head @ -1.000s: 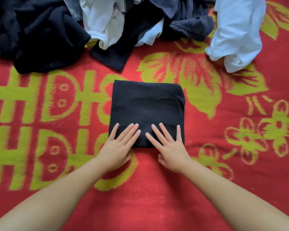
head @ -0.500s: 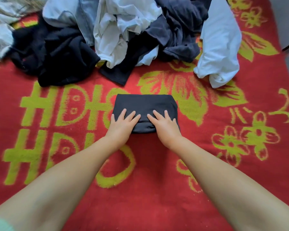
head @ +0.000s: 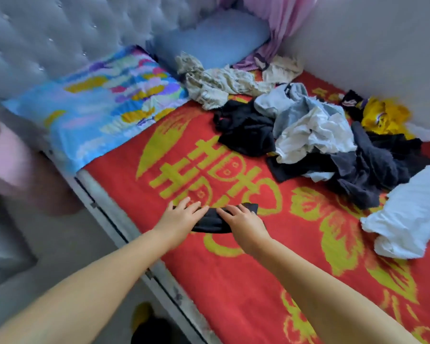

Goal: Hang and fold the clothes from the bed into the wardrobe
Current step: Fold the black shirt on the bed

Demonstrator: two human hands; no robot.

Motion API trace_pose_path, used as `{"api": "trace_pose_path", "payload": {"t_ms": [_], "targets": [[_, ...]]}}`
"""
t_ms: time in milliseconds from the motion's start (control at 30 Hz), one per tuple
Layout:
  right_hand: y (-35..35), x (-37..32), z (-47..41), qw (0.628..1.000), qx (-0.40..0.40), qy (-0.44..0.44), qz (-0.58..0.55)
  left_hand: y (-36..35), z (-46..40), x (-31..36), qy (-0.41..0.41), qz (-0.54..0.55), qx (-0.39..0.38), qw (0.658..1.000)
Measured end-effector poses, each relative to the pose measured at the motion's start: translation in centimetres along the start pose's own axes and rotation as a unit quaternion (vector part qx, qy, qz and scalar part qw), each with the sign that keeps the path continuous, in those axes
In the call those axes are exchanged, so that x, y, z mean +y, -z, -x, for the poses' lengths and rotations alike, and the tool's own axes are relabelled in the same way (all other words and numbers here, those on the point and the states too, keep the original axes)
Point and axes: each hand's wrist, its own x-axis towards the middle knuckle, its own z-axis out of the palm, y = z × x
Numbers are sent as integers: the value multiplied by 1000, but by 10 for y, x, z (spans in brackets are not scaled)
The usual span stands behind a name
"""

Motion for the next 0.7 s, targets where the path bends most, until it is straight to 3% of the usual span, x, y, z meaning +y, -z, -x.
{"api": "trace_pose_path", "payload": {"t_ms": [167, 333, 700], "targets": [[35, -119, -17, 988, 6, 131, 80, 1, 121, -66, 147, 29, 35, 988], [48, -283, -8, 950, 48, 275, 138, -19, 280, -128, 295, 63, 64, 951], [-23, -640, 66, 872, 38, 466, 144, -123, 625, -227, 464, 63, 44, 883]]}}
